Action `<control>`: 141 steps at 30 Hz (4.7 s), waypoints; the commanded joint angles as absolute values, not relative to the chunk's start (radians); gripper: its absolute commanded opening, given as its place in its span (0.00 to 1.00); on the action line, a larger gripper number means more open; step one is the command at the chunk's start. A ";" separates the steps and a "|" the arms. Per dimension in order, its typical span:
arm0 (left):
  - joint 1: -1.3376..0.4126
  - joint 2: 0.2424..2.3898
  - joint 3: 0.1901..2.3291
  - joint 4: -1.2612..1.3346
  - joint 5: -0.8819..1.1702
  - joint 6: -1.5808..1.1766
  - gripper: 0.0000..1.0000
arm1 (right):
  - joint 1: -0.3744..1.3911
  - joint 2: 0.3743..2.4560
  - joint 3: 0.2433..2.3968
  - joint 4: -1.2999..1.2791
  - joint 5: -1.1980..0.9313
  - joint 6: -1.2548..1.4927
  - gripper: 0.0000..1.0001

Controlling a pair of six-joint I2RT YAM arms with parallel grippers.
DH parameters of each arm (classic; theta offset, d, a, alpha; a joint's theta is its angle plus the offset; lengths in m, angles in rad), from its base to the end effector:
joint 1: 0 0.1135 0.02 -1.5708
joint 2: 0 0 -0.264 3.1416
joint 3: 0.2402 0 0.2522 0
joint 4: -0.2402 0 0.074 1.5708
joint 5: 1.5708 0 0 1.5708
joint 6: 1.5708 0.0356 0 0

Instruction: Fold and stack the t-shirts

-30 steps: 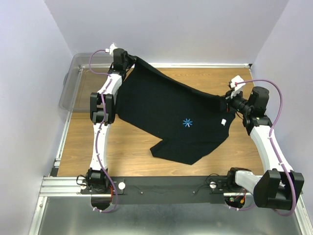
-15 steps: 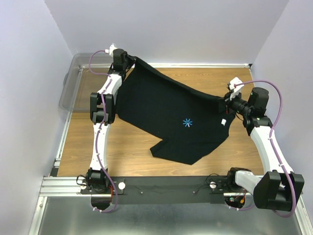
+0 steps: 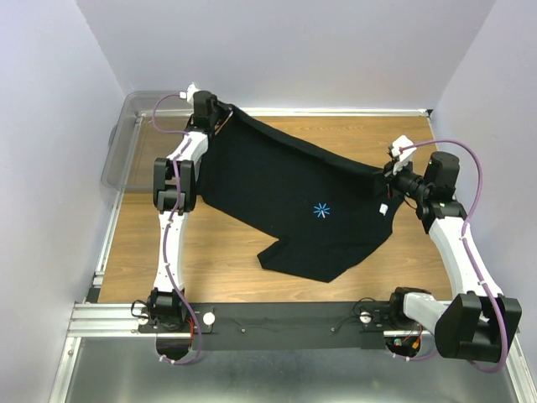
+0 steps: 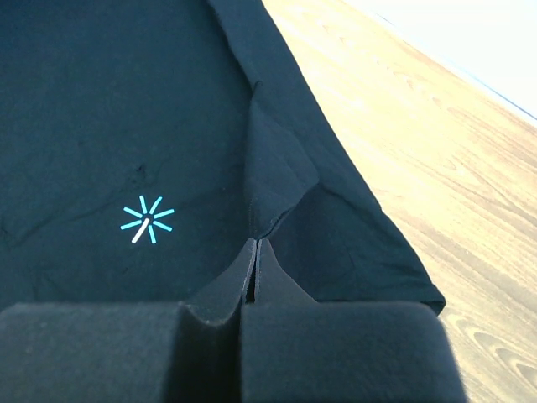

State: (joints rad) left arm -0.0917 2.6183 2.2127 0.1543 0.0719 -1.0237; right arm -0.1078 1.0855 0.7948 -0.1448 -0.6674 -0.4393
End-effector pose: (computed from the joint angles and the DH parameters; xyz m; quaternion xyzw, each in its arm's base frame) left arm 0.6007 -0.0578 0.1767 -0.3351 0.7153 -0.3483 0.5047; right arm 0.2421 -0.0040 0.2913 -0.3051 0.7567 0.1287 0.5637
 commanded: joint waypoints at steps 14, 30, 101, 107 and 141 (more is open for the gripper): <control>-0.061 2.312 1.999 0.247 0.069 -0.999 0.36 | -0.103 1.114 0.782 -0.166 -0.661 -0.460 0.00; -0.037 1.991 1.689 0.383 0.179 -0.868 0.42 | -0.077 1.124 0.772 -0.230 -0.715 -0.535 0.01; 0.048 0.701 0.689 0.087 0.330 -0.281 0.57 | 0.037 1.936 1.218 -0.262 -0.558 0.049 0.32; 0.048 0.701 0.689 0.087 0.325 -0.281 0.56 | 0.061 1.873 1.213 -0.268 -0.633 0.041 0.05; 0.048 0.681 0.690 0.089 0.328 -0.278 0.57 | -0.284 1.753 1.115 -0.282 -0.221 -0.003 0.79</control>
